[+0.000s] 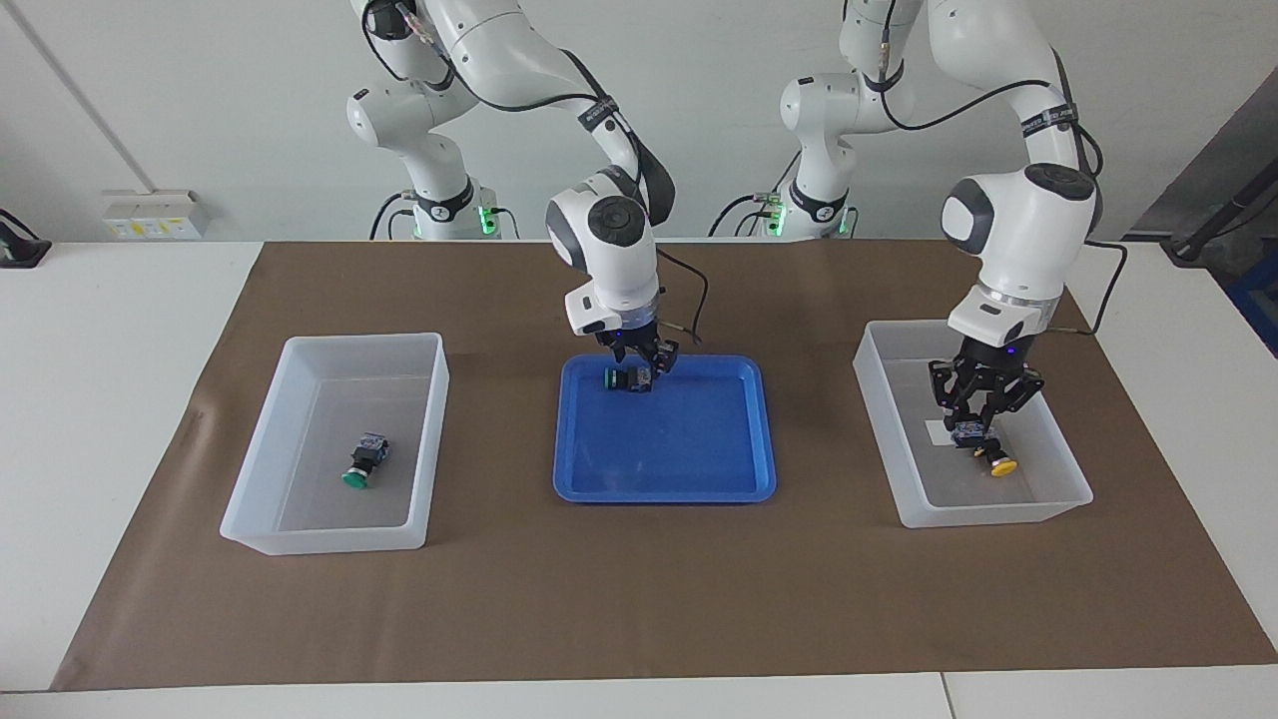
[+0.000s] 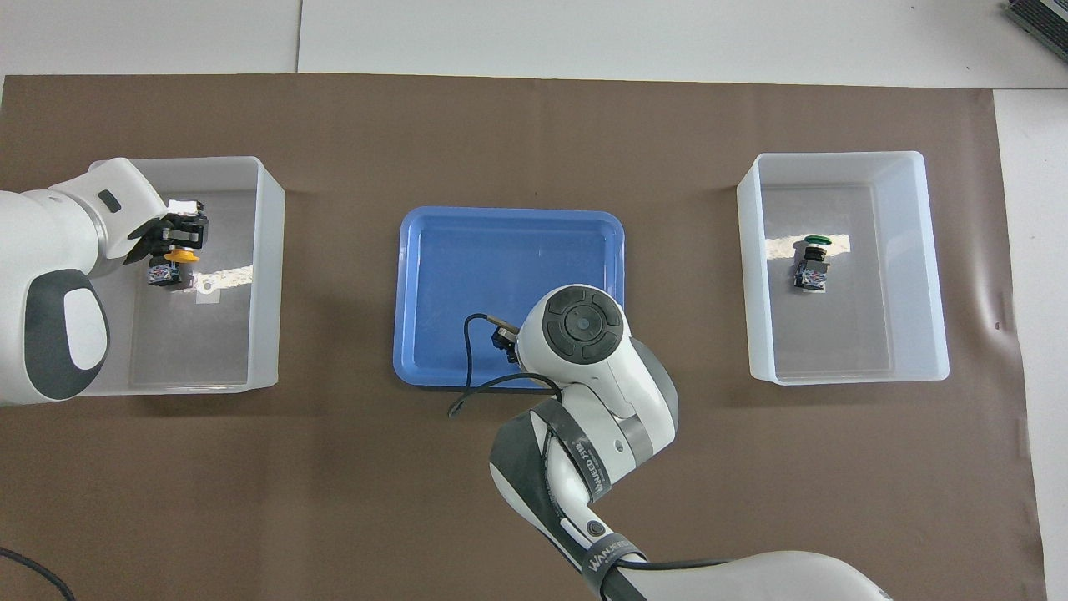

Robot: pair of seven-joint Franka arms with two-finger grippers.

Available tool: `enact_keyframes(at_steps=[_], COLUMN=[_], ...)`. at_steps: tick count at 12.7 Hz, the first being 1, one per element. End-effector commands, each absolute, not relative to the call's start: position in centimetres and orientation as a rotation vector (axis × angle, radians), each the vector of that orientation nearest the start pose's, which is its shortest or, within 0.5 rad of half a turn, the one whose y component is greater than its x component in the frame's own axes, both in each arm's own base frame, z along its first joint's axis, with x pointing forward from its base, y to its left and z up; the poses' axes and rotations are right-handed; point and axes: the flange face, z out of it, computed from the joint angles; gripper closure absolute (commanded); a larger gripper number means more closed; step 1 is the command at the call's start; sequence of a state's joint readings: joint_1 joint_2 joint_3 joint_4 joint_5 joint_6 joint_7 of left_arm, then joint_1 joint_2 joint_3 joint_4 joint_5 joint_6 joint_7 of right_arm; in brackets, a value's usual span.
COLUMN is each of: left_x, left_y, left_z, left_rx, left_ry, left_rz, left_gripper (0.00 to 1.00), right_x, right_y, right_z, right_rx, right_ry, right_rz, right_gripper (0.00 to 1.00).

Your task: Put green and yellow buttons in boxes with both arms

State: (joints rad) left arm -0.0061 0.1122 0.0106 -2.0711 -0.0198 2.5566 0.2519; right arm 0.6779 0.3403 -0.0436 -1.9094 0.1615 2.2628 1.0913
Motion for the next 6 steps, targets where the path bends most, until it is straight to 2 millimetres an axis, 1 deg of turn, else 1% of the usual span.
enact_keyframes(at_steps=[1,2,4,5,6], left_x=[61.0,61.3,61.4,61.4,61.5], left_y=[2.3,2.3,2.0,1.9,1.8], left_z=[38.2,37.2,36.3,35.5,35.3], left_rx=[-3.012,-3.010,-3.013,-3.016,-3.016], left_ry=[0.328,0.326,0.334,0.336,0.338], left_rz=[-0.615,-0.624,-0.616,-0.605,-0.607], left_gripper=[1.00,1.00,1.00,1.00,0.96], right_x=[50.9,51.0,50.8,50.6,50.4], right_y=[37.4,37.4,37.5,37.6,37.6], right_z=[31.5,31.1,30.8,30.4,30.2], right_rx=[-2.946,-2.950,-2.956,-2.963,-2.968], right_ry=[0.816,0.818,0.813,0.808,0.803], right_rz=[0.087,0.090,0.096,0.103,0.108], right_gripper=[0.28,0.28,0.29,0.29,0.30])
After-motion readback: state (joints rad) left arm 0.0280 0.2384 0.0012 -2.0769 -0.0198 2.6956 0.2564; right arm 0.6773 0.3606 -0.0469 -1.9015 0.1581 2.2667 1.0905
